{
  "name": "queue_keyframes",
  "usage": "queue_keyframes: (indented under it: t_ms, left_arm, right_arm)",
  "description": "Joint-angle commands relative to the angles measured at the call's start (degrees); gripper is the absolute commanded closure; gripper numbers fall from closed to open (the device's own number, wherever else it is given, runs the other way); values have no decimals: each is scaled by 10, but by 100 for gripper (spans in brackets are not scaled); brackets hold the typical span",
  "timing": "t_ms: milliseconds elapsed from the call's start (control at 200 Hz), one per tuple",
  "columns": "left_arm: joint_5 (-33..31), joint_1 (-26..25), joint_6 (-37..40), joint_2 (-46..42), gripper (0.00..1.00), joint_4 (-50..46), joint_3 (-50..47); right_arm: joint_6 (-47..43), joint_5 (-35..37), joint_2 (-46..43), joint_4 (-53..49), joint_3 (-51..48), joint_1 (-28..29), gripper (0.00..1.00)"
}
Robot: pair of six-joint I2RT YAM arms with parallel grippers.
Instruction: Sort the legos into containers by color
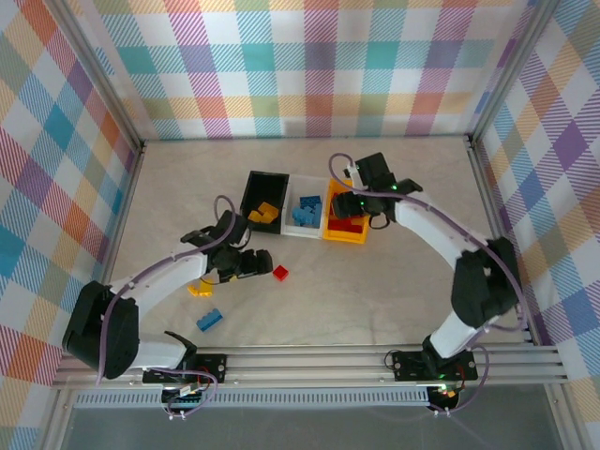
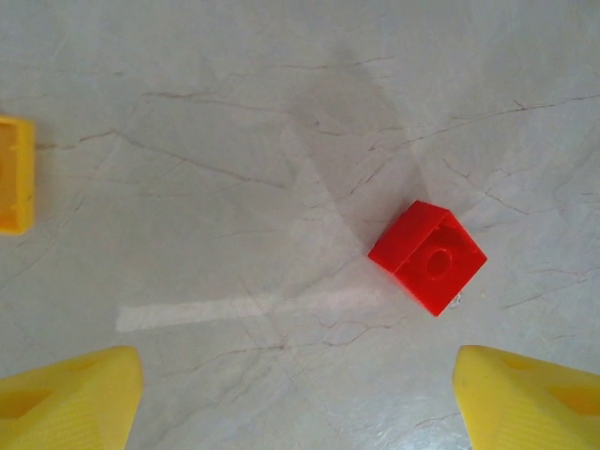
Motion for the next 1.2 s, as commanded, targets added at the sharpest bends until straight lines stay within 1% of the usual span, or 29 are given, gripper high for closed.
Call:
queue_keyframes:
  t_ms: [0,65,125,250,370,485,695,860,905,1010,1115,1195]
  left_arm:
    - [-13,-33,32,44,14,0,40]
    - [-29,-55,56,82,16,-7,65]
    - [-34,-65,81,117,16,-4,85]
    - [-34,-65,117,181,17,-4,119]
    - [-38,-66,133,216,17,-7,143]
    - [-27,-72,140,235,19,-9,159]
    - [-35,-84,137,254,21,-6,156]
    - [-38,-84,135,255,26,-7,154]
    - [-37,-84,134,256,29,-6,154]
    - [-33,-84,132,259,41,-4,153]
    - [-29,-84,124,260,58,-2,148]
    - [-27,-84,119,255,65,-1,144]
  right_arm:
    - [55,-64,-61,19,-58,13,27]
    - [73,-87,-89,27,-90,20,27]
    - [86,-96,-113,29,-114,27,27]
    - [103,-111,-162,27,-155,31,26]
    - [107,-115,-199,22,-182,31,26]
    - [103,-104,-211,17,-195,31,26]
    - [107,-110,-207,28,-204,31,26]
    - [110,-112,-202,36,-203,31,26]
    - [109,-112,-201,37,-204,31,26]
    - [111,-109,-198,41,-208,31,27]
    - [114,-106,-199,45,-214,31,27]
    - [114,-107,-201,47,-217,31,28]
